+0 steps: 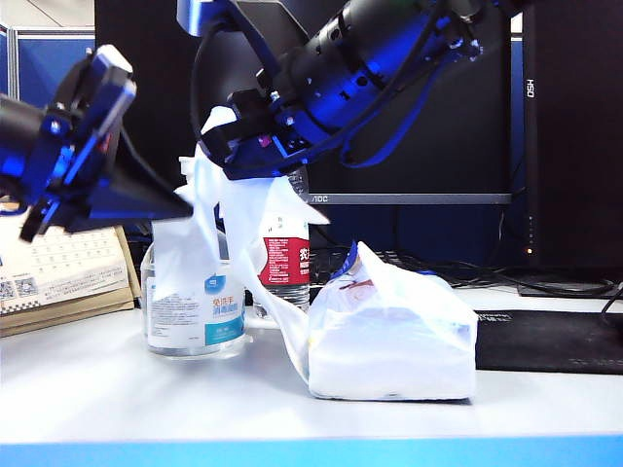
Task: Pull out a tissue from the tissue dispenser, then press the switch of the alcohol sanitizer bottle to drop some sanitizer on the paper tissue, and finally place the treated tissue on the table.
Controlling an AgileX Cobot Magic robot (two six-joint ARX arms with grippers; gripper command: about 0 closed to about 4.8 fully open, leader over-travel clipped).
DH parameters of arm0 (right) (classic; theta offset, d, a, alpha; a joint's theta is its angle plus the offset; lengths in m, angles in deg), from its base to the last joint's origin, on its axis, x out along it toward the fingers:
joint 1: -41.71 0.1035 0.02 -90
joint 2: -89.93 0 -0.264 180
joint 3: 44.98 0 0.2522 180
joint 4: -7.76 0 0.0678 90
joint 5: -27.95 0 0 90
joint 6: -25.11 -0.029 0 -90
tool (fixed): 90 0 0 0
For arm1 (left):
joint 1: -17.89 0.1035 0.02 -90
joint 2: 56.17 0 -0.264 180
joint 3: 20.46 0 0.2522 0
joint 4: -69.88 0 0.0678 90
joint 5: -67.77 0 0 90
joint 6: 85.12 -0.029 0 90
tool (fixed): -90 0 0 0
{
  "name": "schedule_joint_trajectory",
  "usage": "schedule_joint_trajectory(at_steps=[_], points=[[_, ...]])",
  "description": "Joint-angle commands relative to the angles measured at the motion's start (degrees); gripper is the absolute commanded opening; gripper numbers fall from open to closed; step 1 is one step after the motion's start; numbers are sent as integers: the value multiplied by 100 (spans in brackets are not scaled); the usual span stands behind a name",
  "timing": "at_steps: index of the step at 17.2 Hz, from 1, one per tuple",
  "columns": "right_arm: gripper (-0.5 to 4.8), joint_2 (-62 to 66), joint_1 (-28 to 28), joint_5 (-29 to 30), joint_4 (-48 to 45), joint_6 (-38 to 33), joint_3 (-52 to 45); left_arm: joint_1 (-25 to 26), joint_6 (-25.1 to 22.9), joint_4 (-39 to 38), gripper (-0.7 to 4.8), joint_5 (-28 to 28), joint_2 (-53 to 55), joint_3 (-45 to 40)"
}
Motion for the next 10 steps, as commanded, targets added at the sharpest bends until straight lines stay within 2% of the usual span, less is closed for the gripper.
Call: schedule_joint_trajectory(at_steps=[1, 6, 8, 10], points=[[-6, -22, 0, -251, -107, -22, 17, -2, 46, 310, -6, 411, -66, 7], [-6, -37, 37, -254, -2, -28, 15, 9, -221, 293, -6, 321, -960, 7], [-6, -118, 55, -258, 240, -31, 15, 15, -487, -98, -6, -98, -1792, 4], [-6, -291, 59, -345, 476, -35, 15, 13, -957, -741, -6, -597, -2507, 4]])
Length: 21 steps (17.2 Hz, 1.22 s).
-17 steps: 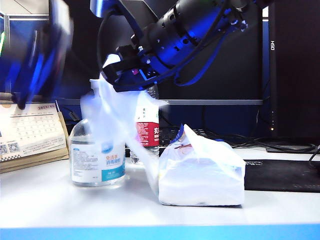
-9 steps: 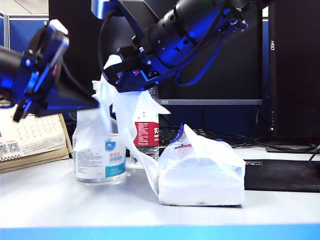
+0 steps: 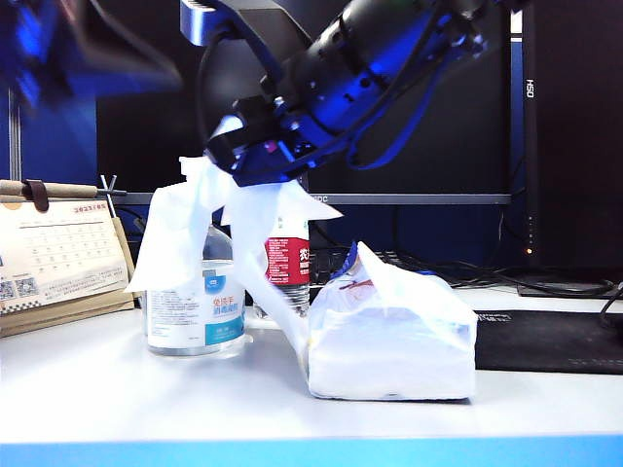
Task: Pull out a tissue from the tissue dispenser, then press the switch of the alcohol sanitizer bottle to drop some sanitizer on the paper tissue, and finally place the treated tissue on the table.
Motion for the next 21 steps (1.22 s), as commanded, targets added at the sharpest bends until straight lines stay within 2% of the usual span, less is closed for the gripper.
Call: schedule_joint_trajectory(at_steps=[1, 3, 5, 8, 12, 13, 15, 17, 19, 21], points=[[-6, -315, 26, -195, 232, -50, 15, 7, -737, -944, -6, -817, -935, 13], [-6, -608, 48, -254, 387, -118, 15, 7, -957, -1558, -6, -1279, -1617, 13], [-6, -1049, 164, -249, 772, -623, 13, 7, -955, -2151, -6, -1425, -2363, 11], [-6, -1574, 625, -273, 1563, -1071, 0, 4, -949, -3082, -6, -1998, -3303, -116], [-6, -2131, 1808, -1207, 2310, -1292, -66, -7, -634, -4098, -6, -2120, -5298, -634], [-6, -2186, 2052, -1357, 2417, -1517, -68, -20, -623, -4343, -6, -2267, -5482, -632], [-6, -2221, 2428, -1674, 2426, -2129, -221, -20, -476, -4686, -6, -2081, -5488, -695], [-6, -2404, 2507, -2221, 2426, -2472, -557, -11, -601, -4824, -6, -2076, -5488, -706], [-6, -2680, 2345, -2876, 2446, -2411, -831, -7, -879, -4789, -6, -2090, -5488, -706], [-6, -3018, 1878, -2944, 2444, -2076, -975, -4, -955, -4830, -6, -2090, -5488, -713]])
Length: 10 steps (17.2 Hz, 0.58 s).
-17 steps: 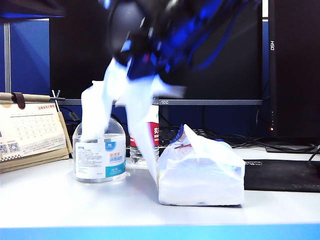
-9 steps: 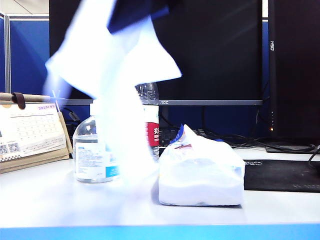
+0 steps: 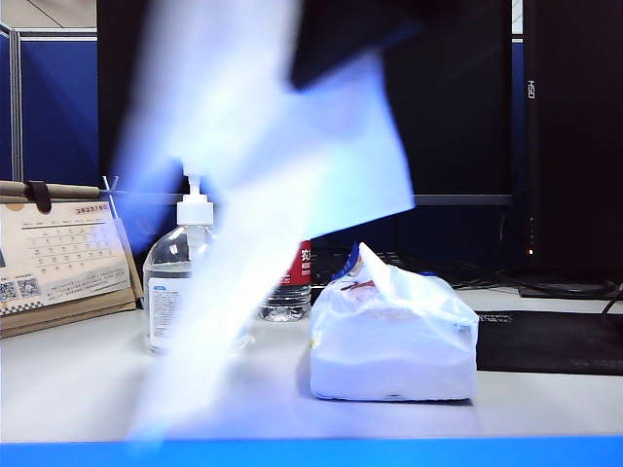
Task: Pull out a tissue from the tissue dispenser, then press the switch of the alcohol sanitizer bottle to drop some sanitizer on the paper tissue, and finally place the treated tissue on the table.
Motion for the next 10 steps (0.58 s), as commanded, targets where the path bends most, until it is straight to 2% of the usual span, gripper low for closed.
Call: schedule_joint_trajectory(at_steps=[1, 3, 5, 6, 7, 9, 10], points=[[-6, -520, -866, -109, -111, 339, -203, 0, -144, -20, -6, 11, -4, -22], [-6, -848, -1781, 579, -155, 568, -446, 0, -223, -55, -6, 11, -4, -160], [-6, -1141, -3003, 1847, -555, 636, -850, 0, -227, -52, -6, 11, -4, -330], [-6, -1217, -3338, 2297, -745, 608, -1019, 2, -229, -52, -6, 9, -4, -376], [-6, -1351, -3884, 3080, -1126, 560, -1346, 2, -229, -35, -6, -11, -4, -435], [-6, -1445, -4393, 3753, -1652, 525, -1838, 2, -229, -15, -6, -98, -4, -509], [-6, -1443, -4524, 3856, -1849, 527, -2041, 0, -232, 22, -6, -103, -4, -568]])
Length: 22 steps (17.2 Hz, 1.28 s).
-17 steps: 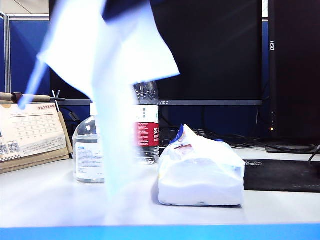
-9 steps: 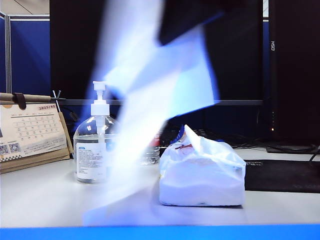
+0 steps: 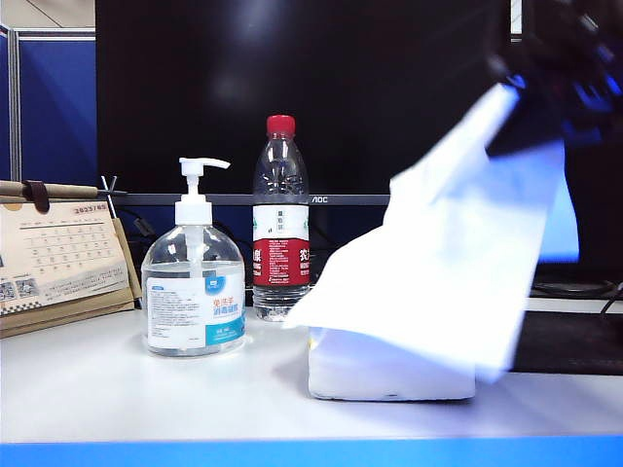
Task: Pull out a tissue from the tissue dispenser, then press the switch of the alcohol sanitizer bottle to drop some sanitizer on the paper tissue, and finally place the treated tissue on the table.
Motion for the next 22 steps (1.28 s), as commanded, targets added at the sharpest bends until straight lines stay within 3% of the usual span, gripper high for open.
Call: schedule_joint_trajectory(at_steps=[1, 6, 11, 22], points=[[-6, -31, -352, 605, -804, -44, -581, 2, -37, 192, -6, -50, -4, -177], [-6, -31, -356, 662, -1086, -144, -1307, 0, 37, 337, -6, -61, -4, -868], [-6, -28, -361, 662, -1436, -221, -2140, -7, 164, 492, -5, -122, 22, -909], [-6, -24, -361, 579, -1644, -352, -2214, -7, 225, 501, -1, -157, 20, -909]])
